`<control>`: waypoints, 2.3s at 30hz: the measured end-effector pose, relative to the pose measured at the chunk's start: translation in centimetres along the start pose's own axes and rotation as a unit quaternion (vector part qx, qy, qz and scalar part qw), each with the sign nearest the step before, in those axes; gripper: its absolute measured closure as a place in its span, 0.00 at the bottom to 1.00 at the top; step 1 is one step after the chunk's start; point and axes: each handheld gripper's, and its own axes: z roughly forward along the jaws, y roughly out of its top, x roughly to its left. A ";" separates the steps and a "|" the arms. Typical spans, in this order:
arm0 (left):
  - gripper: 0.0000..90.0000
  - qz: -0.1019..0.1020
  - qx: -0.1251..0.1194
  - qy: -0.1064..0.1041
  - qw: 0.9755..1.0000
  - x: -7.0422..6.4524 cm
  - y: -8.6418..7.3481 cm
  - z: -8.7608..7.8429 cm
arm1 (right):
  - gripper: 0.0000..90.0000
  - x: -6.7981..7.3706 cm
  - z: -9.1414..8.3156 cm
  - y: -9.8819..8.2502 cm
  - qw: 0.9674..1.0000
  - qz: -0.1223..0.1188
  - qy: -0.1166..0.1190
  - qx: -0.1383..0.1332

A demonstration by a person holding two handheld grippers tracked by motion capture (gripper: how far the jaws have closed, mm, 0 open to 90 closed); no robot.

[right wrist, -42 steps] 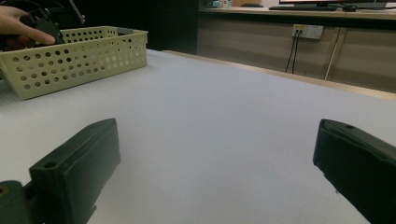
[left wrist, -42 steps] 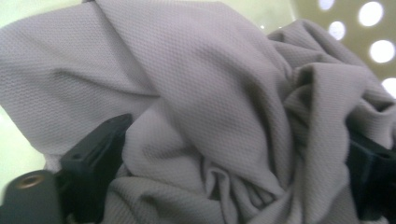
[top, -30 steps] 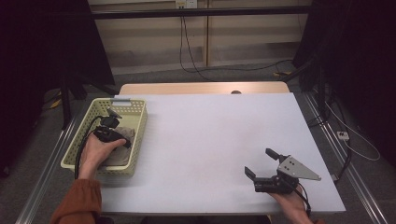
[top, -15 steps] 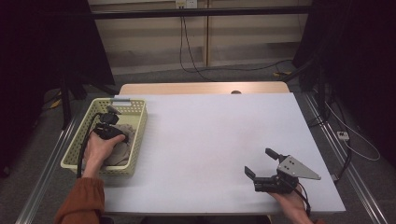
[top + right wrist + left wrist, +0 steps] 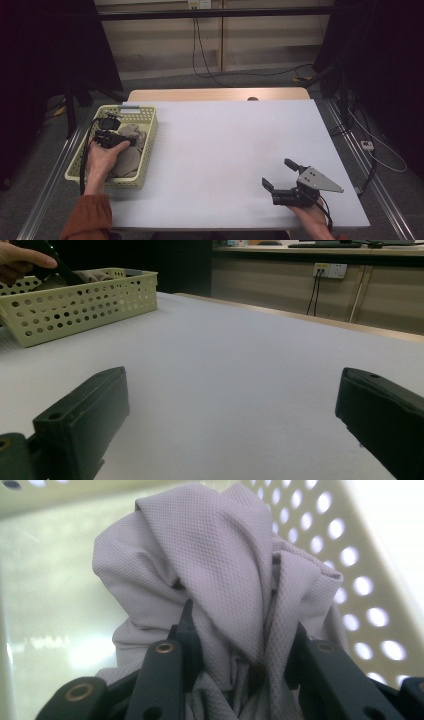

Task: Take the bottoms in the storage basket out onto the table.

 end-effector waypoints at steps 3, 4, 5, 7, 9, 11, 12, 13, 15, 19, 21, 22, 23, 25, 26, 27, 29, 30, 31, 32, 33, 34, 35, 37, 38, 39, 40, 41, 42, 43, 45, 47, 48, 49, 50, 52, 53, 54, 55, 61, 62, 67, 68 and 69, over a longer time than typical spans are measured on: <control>0.73 -0.002 -0.025 -0.003 1.000 0.1 0.0 -0.9 | 0.01 0.0 0.0 0.0 1.000 -0.002 0.002 -0.001; 0.73 -0.001 -0.034 0.000 0.999 0.1 -0.1 -1.0 | 0.01 0.1 0.0 0.0 1.000 -0.001 0.002 -0.001; 0.73 0.001 -0.041 -0.002 0.999 0.1 -0.1 -1.2 | 0.01 0.1 0.0 0.0 1.000 -0.002 0.002 -0.001; 0.73 0.001 -0.052 -0.005 0.999 0.2 -0.1 -1.4 | 0.01 0.1 0.0 0.0 1.000 -0.002 0.001 -0.001; 0.73 0.005 -0.056 -0.010 0.998 0.3 -0.2 -1.7 | 0.01 0.1 0.0 0.0 1.000 -0.001 0.001 -0.001; 0.73 0.005 -0.067 -0.008 0.998 0.4 -0.2 -1.9 | 0.01 0.1 0.0 0.0 1.000 -0.002 0.001 -0.001; 0.73 0.004 -0.071 -0.008 0.997 0.3 -0.2 -2.0 | 0.01 0.1 0.0 0.0 1.000 -0.002 0.001 0.000; 0.73 0.005 -0.074 -0.004 0.997 0.3 -0.2 -2.1 | 0.01 0.1 0.0 0.0 1.000 -0.002 0.002 0.000; 0.73 0.003 -0.079 -0.002 0.997 0.3 -0.2 -2.4 | 0.01 0.1 0.0 0.0 1.000 -0.002 0.002 -0.001; 0.73 -0.001 -0.099 0.001 0.995 0.4 -0.3 -2.9 | 0.01 0.1 -0.1 0.0 1.000 -0.002 0.002 -0.001; 0.73 0.001 -0.107 0.000 0.994 0.4 -0.4 -3.1 | 0.01 0.1 -0.1 0.0 1.000 -0.002 0.002 -0.002; 0.73 0.001 -0.111 0.000 0.994 0.4 -0.4 -3.3 | 0.01 0.1 -0.1 0.0 1.000 -0.002 0.003 -0.001; 0.73 0.000 -0.119 0.002 0.993 0.4 -0.4 -3.4 | 0.01 0.1 0.0 0.0 1.000 -0.002 0.003 -0.001; 0.73 -0.002 -0.128 0.002 0.992 0.4 -0.4 -3.7 | 0.01 0.1 0.0 0.0 1.000 -0.003 0.004 -0.001; 0.73 0.001 -0.130 0.000 0.992 0.4 -0.4 -3.8 | 0.01 0.1 0.0 0.0 1.000 -0.003 0.003 -0.001; 0.73 -0.001 -0.136 0.000 0.991 0.4 -0.4 -3.9 | 0.01 0.1 -0.1 0.0 1.000 -0.003 0.003 -0.001; 0.73 0.001 -0.140 0.001 0.990 0.4 -0.4 -4.2 | 0.01 0.1 -0.1 0.0 1.000 -0.003 0.003 -0.001; 0.73 -0.002 -0.147 0.000 0.989 0.4 -0.5 -4.2 | 0.01 0.1 -0.1 0.0 1.000 -0.003 0.004 -0.001; 0.73 -0.001 -0.147 0.001 0.989 0.4 -0.5 -4.4 | 0.01 0.1 -0.1 0.0 1.000 -0.003 0.004 -0.001; 0.73 -0.005 -0.151 0.000 0.988 0.5 -0.5 -4.6 | 0.01 0.1 -0.1 0.0 1.000 -0.003 0.004 -0.002; 0.73 -0.004 -0.153 0.001 0.988 0.5 -0.5 -4.7 | 0.01 0.1 -0.1 0.0 1.000 -0.003 0.005 -0.001; 0.73 -0.005 -0.157 0.002 0.988 0.5 -0.5 -4.8 | 0.01 0.1 -0.1 0.0 1.000 -0.003 0.004 -0.001; 0.73 -0.007 -0.162 0.001 0.987 0.5 -0.5 -4.9 | 0.01 0.1 0.0 0.0 1.000 -0.003 0.005 -0.001; 0.73 -0.007 -0.173 0.002 0.985 0.5 -0.5 -5.2 | 0.01 0.1 0.0 0.0 1.000 -0.003 0.006 -0.001; 0.73 -0.006 -0.176 0.001 0.984 0.5 -0.5 -5.4 | 0.01 0.1 0.0 0.0 1.000 -0.003 0.006 -0.001; 0.73 -0.006 -0.181 0.001 0.983 0.4 -0.5 -5.6 | 0.01 0.1 0.0 0.0 1.000 -0.003 0.005 -0.002; 0.73 -0.004 -0.185 0.002 0.983 0.4 -0.6 -5.8 | 0.01 0.1 -0.1 0.0 1.000 -0.003 0.005 -0.002; 0.73 -0.005 -0.188 0.001 0.982 0.4 -0.6 -6.0 | 0.01 0.1 -0.1 0.0 1.000 -0.003 0.005 -0.002; 0.73 -0.003 -0.191 0.002 0.982 0.4 -0.6 -6.2 | 0.01 0.1 -0.1 0.0 1.000 -0.002 0.005 -0.002; 0.73 -0.004 -0.197 0.004 0.980 0.3 -0.6 -6.3 | 0.01 0.1 -0.1 0.0 1.000 -0.002 0.005 -0.002; 0.73 -0.004 -0.204 0.002 0.979 0.3 -0.6 -6.6 | 0.01 0.1 -0.1 0.0 1.000 -0.002 0.005 -0.002; 0.73 -0.004 -0.211 0.002 0.978 0.2 -0.5 -6.9 | 0.01 0.1 -0.2 0.0 1.000 -0.001 0.005 -0.003; 0.73 -0.003 -0.213 0.002 0.977 0.2 -0.5 -7.1 | 0.01 0.1 -0.2 0.0 1.000 -0.001 0.005 -0.003; 0.73 -0.001 -0.215 0.002 0.977 0.1 -0.5 -7.2 | 0.01 0.1 -0.2 0.0 1.000 -0.002 0.004 -0.003; 0.73 -0.002 -0.220 0.003 0.975 0.0 -0.5 -7.3 | 0.01 0.1 -0.2 0.0 1.000 -0.002 0.004 -0.002; 0.73 0.001 -0.226 0.003 0.974 -0.2 -0.4 -7.6 | 0.01 0.1 -0.2 0.0 1.000 -0.001 0.004 -0.003; 0.73 0.000 -0.230 0.004 0.973 -0.2 -0.4 -7.7 | 0.01 0.1 -0.2 0.0 1.000 0.000 0.004 -0.003; 0.73 0.003 -0.231 0.005 0.973 -0.3 -0.4 -7.8 | 0.01 0.1 -0.2 0.0 1.000 -0.001 0.004 -0.004; 0.73 0.002 -0.236 0.006 0.972 -0.3 -0.4 -8.0 | 0.01 0.1 -0.2 0.0 1.000 0.000 0.004 -0.004; 0.73 0.006 -0.250 0.006 0.968 -0.5 -0.4 -8.4 | 0.01 0.1 -0.3 0.0 1.000 0.001 0.004 -0.005; 0.73 0.005 -0.253 0.006 0.968 -0.5 -0.4 -8.5 | 0.01 0.1 -0.3 0.0 1.000 0.000 0.004 -0.005; 0.73 0.008 -0.266 0.008 0.964 -0.7 -0.4 -9.0 | 0.01 0.1 -0.3 0.1 1.000 0.001 0.005 -0.005; 0.73 0.010 -0.270 0.007 0.963 -0.8 -0.4 -9.1 | 0.01 0.1 -0.3 0.1 1.000 0.001 0.005 -0.005; 0.73 0.012 -0.271 0.009 0.962 -0.8 -0.4 -9.2 | 0.01 0.1 -0.3 0.0 1.000 0.000 0.005 -0.005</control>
